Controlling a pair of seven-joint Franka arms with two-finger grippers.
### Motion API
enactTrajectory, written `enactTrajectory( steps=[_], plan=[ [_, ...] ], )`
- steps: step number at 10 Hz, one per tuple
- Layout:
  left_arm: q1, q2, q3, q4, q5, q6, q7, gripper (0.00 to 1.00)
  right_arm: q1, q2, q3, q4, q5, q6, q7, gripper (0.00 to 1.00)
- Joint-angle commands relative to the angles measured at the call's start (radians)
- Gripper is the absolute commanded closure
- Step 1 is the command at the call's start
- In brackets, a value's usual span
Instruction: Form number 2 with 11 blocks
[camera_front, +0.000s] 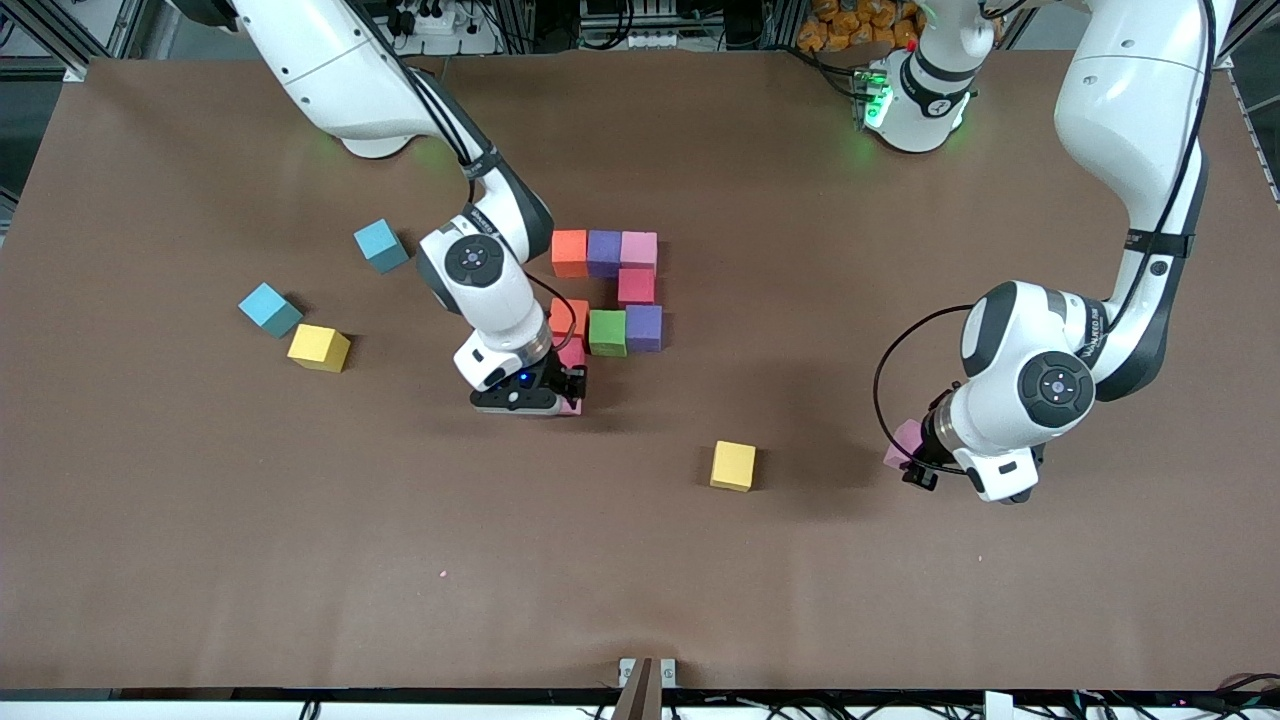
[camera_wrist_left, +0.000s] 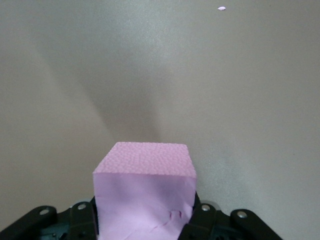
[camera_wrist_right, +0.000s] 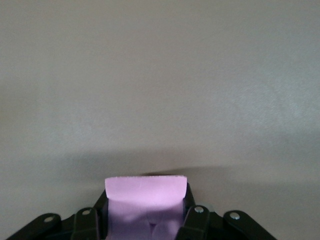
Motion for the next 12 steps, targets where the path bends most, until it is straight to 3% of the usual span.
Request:
enactTrajectory(
  steps=[1, 4, 12],
  plan=[
    [-0.002, -0.006, -0.001, -0.003, -0.022, -0.011, 0.02, 0.9, 0.003, -0.019, -0.009, -0.024, -0.047, 0.01, 0.041, 0.75],
    [-0.002, -0.006, -0.001, -0.003, -0.022, -0.011, 0.02, 0.9, 0.003, -0.01, -0.012, -0.024, -0.084, 0.01, 0.043, 0.75],
    [-0.011, -0.006, -0.001, -0.003, -0.022, -0.011, 0.015, 0.9, 0.02, 0.035, -0.014, 0.014, -0.081, 0.015, 0.058, 0.75]
  ],
)
